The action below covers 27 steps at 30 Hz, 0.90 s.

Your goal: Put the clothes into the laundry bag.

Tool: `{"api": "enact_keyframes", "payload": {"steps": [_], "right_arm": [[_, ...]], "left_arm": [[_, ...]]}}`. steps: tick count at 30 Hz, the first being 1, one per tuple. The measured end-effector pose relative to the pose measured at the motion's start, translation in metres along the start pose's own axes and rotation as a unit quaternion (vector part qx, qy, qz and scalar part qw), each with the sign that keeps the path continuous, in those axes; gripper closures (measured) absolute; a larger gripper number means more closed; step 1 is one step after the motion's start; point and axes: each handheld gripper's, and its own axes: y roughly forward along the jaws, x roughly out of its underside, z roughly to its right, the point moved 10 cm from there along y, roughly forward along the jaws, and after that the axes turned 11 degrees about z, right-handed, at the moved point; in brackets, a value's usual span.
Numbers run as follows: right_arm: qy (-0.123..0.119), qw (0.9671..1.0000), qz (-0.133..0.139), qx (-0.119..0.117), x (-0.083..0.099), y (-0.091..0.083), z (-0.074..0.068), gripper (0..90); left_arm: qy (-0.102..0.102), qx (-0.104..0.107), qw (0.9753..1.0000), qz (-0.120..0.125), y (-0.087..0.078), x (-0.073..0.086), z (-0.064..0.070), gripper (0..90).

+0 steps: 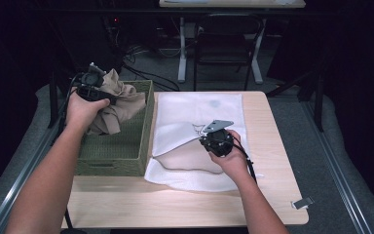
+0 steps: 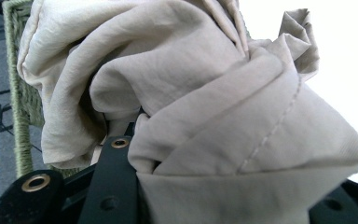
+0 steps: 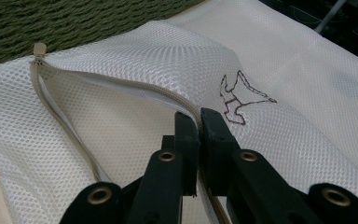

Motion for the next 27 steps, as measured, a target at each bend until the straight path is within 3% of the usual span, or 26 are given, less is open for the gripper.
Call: {"api": "enact_keyframes", "payload": {"steps": [9, 27], "right_arm": [[0.001, 1.0, 0.001, 0.001, -0.001, -0.001, 0.0, 86.1], [0.0, 1.0, 0.002, 0.001, -0.001, -0.001, 0.001, 86.1]], "left_arm": [[0.017, 0.002, 0.9998, -0.008, -0.009, -0.003, 0.003, 60.6], [0.023, 0.015, 0.9995, -0.015, -0.022, -0.011, 0.005, 60.7]]}}
